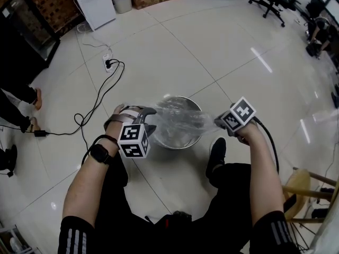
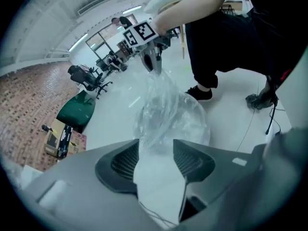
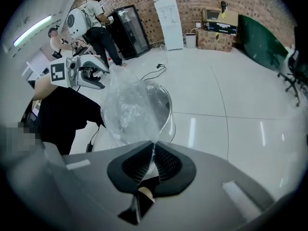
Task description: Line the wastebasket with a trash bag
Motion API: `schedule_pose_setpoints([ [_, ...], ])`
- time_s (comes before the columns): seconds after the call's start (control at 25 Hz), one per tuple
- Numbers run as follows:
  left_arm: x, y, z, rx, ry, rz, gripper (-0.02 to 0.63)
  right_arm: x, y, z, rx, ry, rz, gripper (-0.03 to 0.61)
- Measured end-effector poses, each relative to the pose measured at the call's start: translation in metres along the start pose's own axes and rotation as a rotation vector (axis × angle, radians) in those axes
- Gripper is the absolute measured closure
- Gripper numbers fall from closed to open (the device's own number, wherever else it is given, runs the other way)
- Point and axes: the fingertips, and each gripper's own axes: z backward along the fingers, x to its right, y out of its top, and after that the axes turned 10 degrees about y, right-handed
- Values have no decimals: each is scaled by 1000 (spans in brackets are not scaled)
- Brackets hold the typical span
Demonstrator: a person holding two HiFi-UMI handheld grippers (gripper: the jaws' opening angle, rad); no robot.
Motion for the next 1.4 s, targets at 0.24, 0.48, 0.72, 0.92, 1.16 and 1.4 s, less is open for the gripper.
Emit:
schedule_pose_setpoints([
  [0.24, -14, -55, -3, -178, -14, -44, 301, -4, 3, 7, 4, -3, 11, 572],
  [0.48, -2, -54, -13, -180, -90, 44, 486, -5, 4, 9, 13, -8, 16, 572],
  [0.72, 13, 9, -5, 33, -123, 78, 607, -3, 8, 14, 82, 5, -9, 572],
  [0.92, 56, 37, -1, 98, -195, -15, 610, 7, -17, 4, 34, 19, -53, 572],
  [1.16, 107, 26, -6, 76, -211, -216, 604, 1, -12, -31, 33, 17, -42, 572],
  [1.4, 152, 11, -6, 45, -259, -357, 510, 17, -31, -64, -4, -41, 4, 572],
])
